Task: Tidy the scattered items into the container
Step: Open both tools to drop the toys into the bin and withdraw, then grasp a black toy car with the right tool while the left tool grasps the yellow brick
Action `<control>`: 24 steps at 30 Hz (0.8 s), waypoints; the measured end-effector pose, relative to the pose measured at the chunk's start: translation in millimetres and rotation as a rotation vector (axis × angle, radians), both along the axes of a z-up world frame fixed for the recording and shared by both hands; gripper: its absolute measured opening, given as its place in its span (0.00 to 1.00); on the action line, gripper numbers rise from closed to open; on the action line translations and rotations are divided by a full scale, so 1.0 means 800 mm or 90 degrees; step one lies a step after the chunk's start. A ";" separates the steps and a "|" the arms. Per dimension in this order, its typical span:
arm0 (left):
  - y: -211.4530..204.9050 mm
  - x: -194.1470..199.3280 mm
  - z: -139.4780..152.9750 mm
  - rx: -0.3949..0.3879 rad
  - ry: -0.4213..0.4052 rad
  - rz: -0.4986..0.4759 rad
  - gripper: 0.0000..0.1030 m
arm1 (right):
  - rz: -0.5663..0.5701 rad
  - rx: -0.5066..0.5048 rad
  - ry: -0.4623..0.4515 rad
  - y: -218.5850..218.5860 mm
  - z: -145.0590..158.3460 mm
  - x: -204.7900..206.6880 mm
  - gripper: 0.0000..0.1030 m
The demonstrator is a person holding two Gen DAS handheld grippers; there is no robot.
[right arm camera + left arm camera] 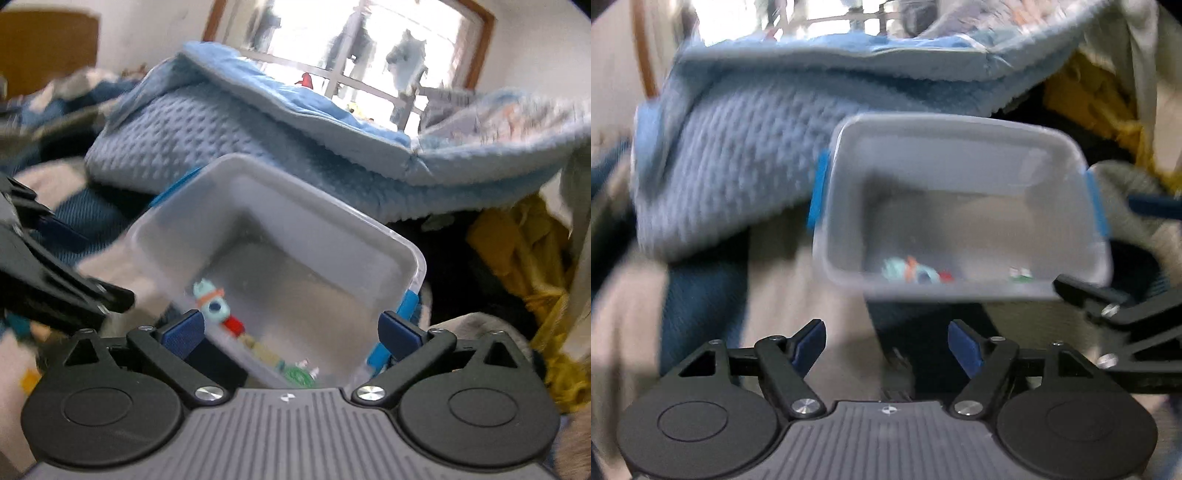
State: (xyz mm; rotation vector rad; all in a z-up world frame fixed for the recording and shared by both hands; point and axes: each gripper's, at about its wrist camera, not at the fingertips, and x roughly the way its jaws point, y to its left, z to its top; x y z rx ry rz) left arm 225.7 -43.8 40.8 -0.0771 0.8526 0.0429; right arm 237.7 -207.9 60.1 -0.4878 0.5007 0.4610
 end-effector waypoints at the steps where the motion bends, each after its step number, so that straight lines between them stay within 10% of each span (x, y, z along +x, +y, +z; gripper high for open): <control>1: 0.011 -0.016 -0.005 -0.037 0.007 0.009 0.74 | 0.016 -0.005 -0.003 0.002 -0.003 -0.013 1.00; 5: 0.037 -0.077 -0.035 -0.111 0.027 0.047 0.74 | 0.091 0.084 0.058 -0.006 -0.017 -0.047 1.00; 13: 0.017 -0.170 -0.082 0.130 0.018 0.052 0.74 | 0.173 0.049 0.095 0.019 -0.078 -0.112 1.00; 24: 0.009 -0.173 -0.107 0.132 0.038 0.033 0.74 | 0.219 0.017 0.150 0.023 -0.125 -0.123 0.85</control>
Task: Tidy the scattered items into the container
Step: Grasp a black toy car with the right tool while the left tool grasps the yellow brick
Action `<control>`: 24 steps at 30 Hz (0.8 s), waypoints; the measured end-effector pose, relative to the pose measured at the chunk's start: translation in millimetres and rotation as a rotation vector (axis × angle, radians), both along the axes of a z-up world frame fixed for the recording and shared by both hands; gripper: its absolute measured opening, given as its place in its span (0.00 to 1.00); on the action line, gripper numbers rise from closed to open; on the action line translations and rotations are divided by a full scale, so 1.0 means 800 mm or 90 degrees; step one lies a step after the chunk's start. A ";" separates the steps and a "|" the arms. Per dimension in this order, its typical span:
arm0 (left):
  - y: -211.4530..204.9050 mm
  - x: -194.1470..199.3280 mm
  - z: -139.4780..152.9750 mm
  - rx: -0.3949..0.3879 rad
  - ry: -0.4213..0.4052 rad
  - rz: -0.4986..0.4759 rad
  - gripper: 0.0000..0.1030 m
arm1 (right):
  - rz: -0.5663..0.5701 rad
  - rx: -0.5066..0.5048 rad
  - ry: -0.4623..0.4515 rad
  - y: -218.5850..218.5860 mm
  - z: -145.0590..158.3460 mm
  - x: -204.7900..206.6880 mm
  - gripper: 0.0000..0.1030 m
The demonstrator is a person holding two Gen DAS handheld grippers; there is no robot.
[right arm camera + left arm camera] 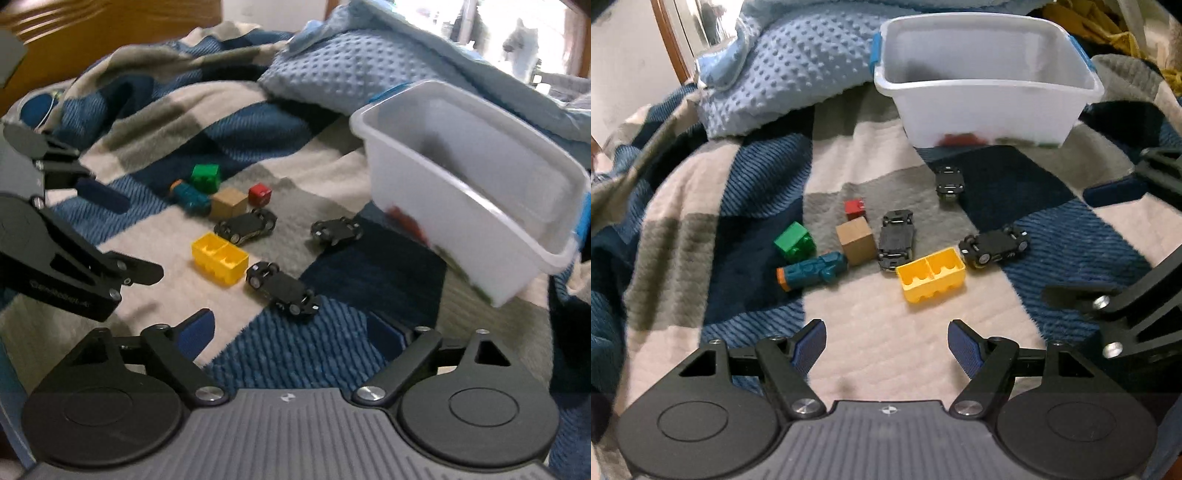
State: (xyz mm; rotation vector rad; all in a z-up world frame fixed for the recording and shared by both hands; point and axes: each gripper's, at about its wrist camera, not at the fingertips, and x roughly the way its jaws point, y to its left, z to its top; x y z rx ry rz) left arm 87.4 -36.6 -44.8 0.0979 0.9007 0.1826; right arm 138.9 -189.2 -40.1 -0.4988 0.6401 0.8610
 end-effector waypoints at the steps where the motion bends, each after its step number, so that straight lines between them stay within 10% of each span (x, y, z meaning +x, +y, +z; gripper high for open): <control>1: 0.002 0.003 0.000 -0.015 -0.001 0.001 0.74 | 0.006 0.002 0.012 0.002 -0.004 0.006 0.82; 24: -0.004 0.063 -0.032 -0.115 0.048 -0.017 0.59 | 0.064 -0.026 0.066 0.027 -0.034 0.073 0.32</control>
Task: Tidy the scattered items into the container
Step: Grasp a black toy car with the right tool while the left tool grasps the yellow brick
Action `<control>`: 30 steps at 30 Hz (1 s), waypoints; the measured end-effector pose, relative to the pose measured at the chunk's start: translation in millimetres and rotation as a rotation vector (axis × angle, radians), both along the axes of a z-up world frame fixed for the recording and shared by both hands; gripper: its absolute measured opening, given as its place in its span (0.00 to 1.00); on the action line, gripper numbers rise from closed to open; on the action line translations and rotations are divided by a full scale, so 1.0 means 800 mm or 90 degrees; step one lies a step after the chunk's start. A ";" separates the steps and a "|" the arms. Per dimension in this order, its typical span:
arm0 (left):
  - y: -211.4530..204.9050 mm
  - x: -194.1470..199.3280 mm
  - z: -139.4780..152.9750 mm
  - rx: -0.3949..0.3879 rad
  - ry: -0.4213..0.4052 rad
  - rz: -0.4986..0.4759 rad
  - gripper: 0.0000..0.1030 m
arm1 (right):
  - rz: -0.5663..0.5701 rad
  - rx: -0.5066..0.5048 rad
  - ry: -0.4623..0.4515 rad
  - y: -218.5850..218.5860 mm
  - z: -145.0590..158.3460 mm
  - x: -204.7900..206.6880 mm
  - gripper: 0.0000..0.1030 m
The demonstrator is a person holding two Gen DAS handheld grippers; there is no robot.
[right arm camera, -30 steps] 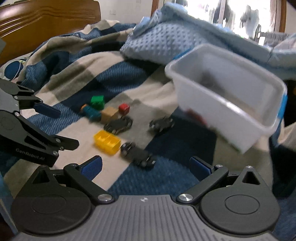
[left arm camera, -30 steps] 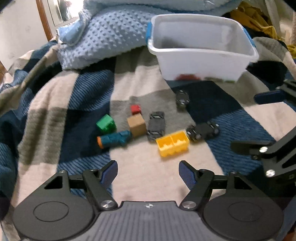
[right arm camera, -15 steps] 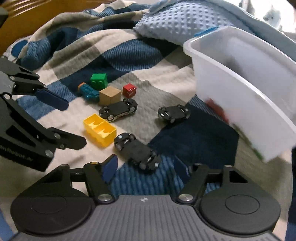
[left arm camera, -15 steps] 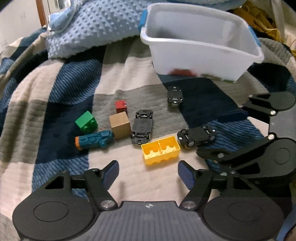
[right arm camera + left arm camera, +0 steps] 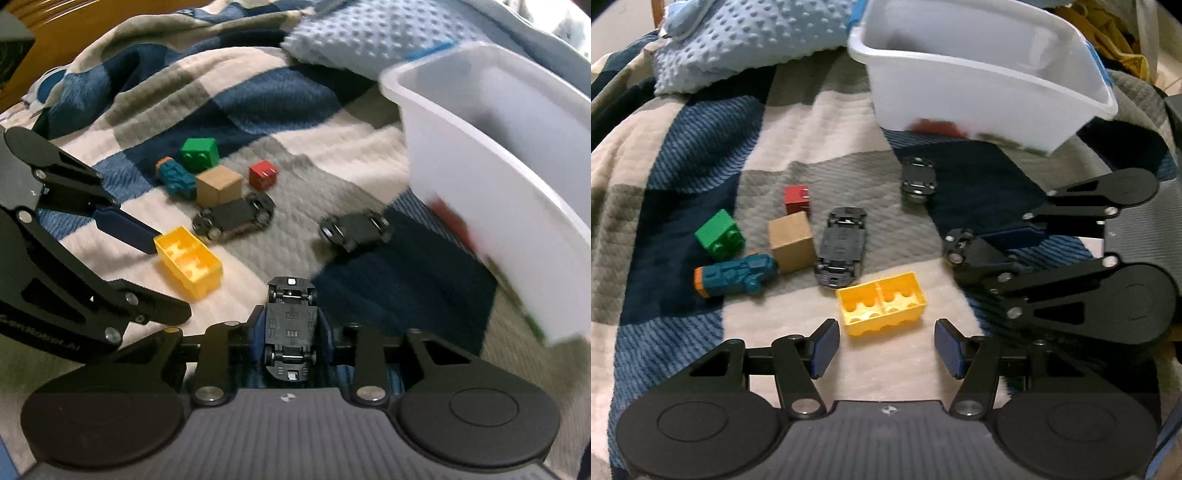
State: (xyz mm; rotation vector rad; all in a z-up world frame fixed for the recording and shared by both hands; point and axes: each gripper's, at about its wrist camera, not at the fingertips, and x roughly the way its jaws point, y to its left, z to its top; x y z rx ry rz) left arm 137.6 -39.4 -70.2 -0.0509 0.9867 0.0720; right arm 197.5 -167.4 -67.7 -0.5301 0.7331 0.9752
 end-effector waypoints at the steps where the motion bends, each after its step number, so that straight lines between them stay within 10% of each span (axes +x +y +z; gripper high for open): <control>1: -0.003 0.002 -0.001 0.007 0.002 -0.003 0.60 | -0.012 0.003 0.008 -0.007 0.001 0.001 0.32; 7: -0.018 0.010 -0.002 0.004 -0.008 0.016 0.59 | -0.076 0.018 0.019 -0.044 0.008 0.000 0.32; 13: -0.024 0.005 -0.003 0.051 -0.032 0.080 0.10 | -0.115 0.030 0.025 -0.069 0.004 -0.002 0.32; 20: -0.028 -0.009 0.000 0.086 -0.060 0.072 0.07 | -0.133 0.044 0.026 -0.074 0.004 -0.010 0.32; 24: -0.030 -0.013 0.005 0.062 -0.077 0.073 0.28 | -0.138 0.049 0.026 -0.076 0.003 -0.014 0.32; 26: -0.032 -0.011 0.005 0.056 -0.087 0.083 0.63 | -0.141 0.052 0.029 -0.076 0.003 -0.015 0.32; 30: -0.038 -0.002 0.005 0.090 -0.107 0.077 0.68 | -0.143 0.057 0.032 -0.077 0.002 -0.017 0.32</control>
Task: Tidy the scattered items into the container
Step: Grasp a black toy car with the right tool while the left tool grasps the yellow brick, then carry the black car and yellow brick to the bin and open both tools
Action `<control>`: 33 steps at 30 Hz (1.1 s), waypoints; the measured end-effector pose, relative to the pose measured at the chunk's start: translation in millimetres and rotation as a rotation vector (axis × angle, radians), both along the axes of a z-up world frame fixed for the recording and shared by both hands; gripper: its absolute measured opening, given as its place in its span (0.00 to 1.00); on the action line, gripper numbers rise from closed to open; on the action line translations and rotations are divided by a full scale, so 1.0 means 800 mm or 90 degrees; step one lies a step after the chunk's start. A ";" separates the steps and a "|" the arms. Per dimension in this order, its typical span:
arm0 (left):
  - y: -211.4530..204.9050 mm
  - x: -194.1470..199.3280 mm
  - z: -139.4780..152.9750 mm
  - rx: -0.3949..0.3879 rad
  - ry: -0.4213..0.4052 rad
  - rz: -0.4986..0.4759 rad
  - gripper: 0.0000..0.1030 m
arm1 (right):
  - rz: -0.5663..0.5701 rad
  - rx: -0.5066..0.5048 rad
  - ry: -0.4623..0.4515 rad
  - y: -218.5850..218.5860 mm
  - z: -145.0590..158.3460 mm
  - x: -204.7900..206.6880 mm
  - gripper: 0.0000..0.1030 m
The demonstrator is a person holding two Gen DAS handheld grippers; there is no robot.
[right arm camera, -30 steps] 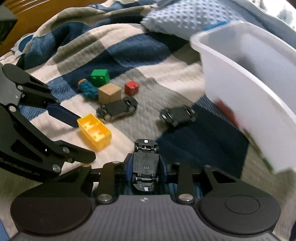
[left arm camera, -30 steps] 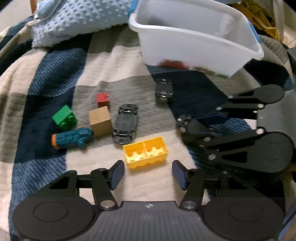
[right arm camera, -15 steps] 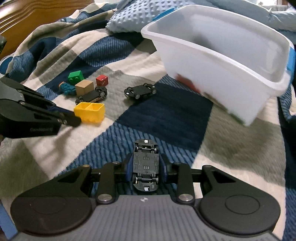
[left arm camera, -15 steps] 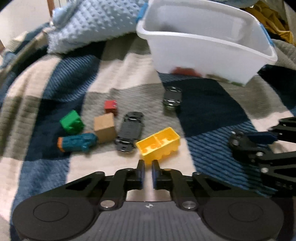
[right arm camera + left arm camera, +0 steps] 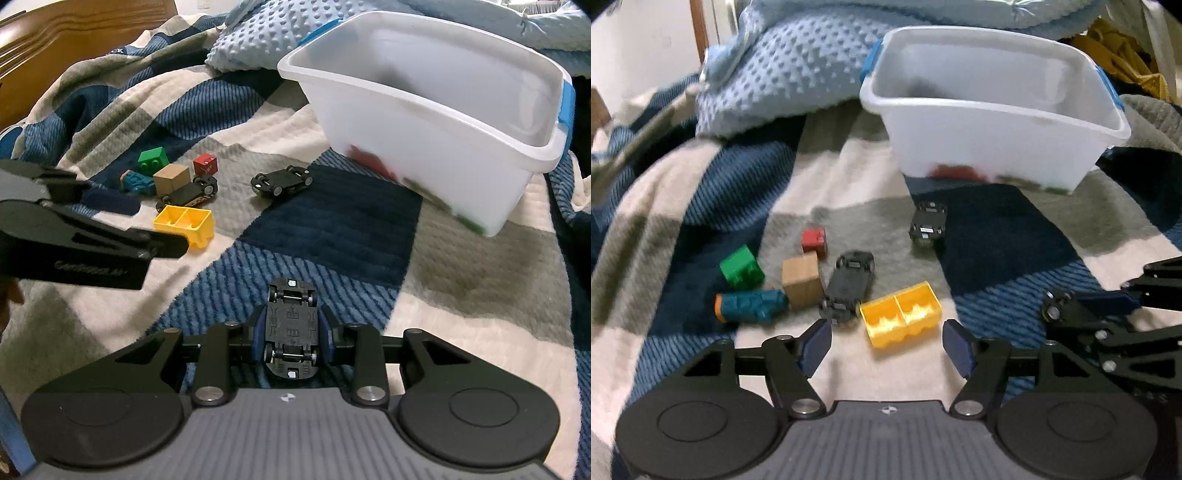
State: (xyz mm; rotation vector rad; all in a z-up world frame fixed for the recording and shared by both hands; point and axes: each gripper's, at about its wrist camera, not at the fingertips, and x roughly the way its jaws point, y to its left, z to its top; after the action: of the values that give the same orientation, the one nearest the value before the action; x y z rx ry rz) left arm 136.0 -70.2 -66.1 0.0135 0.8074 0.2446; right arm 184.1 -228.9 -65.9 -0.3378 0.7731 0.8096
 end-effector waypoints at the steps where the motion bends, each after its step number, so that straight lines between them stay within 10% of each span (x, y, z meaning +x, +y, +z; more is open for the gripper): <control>1: 0.001 0.003 -0.001 -0.002 0.000 -0.003 0.68 | 0.000 0.002 0.001 0.000 -0.001 0.000 0.32; 10: 0.003 0.022 -0.020 -0.079 0.003 0.065 0.68 | -0.001 0.010 0.004 -0.002 -0.004 0.002 0.32; 15: 0.008 0.017 -0.023 -0.102 -0.022 0.088 0.51 | -0.001 0.015 0.005 -0.005 -0.004 0.001 0.32; 33: -0.006 -0.018 0.048 -0.036 -0.048 -0.020 0.51 | -0.046 0.026 -0.050 -0.011 0.034 -0.022 0.32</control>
State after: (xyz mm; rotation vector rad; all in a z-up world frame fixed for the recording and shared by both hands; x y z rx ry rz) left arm 121.2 -75.2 -27.5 -0.0363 0.7376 0.1905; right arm 166.8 -238.0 -38.4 -0.3018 0.6909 0.7383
